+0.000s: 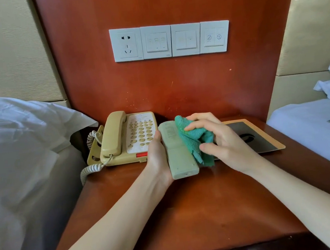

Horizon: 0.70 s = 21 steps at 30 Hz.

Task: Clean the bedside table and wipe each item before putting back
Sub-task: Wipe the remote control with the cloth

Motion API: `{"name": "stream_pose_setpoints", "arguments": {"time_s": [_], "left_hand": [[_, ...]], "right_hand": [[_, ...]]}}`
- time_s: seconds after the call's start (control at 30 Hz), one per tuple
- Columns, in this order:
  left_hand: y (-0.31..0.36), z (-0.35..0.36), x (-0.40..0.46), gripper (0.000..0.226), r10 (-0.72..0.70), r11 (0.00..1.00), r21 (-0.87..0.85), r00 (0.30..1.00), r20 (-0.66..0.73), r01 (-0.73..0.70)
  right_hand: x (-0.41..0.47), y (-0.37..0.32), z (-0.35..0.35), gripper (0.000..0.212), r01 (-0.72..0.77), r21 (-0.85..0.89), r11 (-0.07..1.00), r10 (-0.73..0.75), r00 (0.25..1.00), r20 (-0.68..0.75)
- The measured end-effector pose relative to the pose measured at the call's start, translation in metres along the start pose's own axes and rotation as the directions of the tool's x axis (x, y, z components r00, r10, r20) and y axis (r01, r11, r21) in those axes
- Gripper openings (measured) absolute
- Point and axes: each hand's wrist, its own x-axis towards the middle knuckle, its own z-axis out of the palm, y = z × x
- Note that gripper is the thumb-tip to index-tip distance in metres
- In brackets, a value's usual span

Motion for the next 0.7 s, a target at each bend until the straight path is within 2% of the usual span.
{"name": "stream_pose_setpoints", "arguments": {"time_s": [0.07,0.23,0.4,0.53,0.7], "left_hand": [[0.005,-0.004,0.000,0.060,0.044,0.999,0.000,0.999,0.000,-0.044],[0.006,-0.007,0.000,0.063,0.062,0.995,0.073,0.998,0.017,-0.063],[0.015,-0.009,0.000,0.063,0.147,0.987,0.072,0.988,-0.045,-0.144],[0.021,-0.012,-0.001,0.064,0.182,0.982,0.053,0.981,-0.064,-0.179],[0.004,-0.008,-0.001,0.066,0.061,0.973,0.223,0.998,0.021,-0.064]], "right_hand": [[-0.002,-0.004,0.002,0.035,-0.019,-0.012,1.000,0.020,0.997,0.074],[-0.005,-0.014,0.008,0.024,0.113,-0.225,0.968,-0.122,0.992,-0.028],[-0.012,-0.025,0.014,0.020,0.239,-0.160,0.958,-0.237,0.971,0.027],[-0.013,-0.027,0.019,0.018,0.228,-0.152,0.962,-0.216,0.972,0.093],[-0.005,-0.015,0.010,0.026,0.202,-0.261,0.944,-0.239,0.964,-0.120]]}}
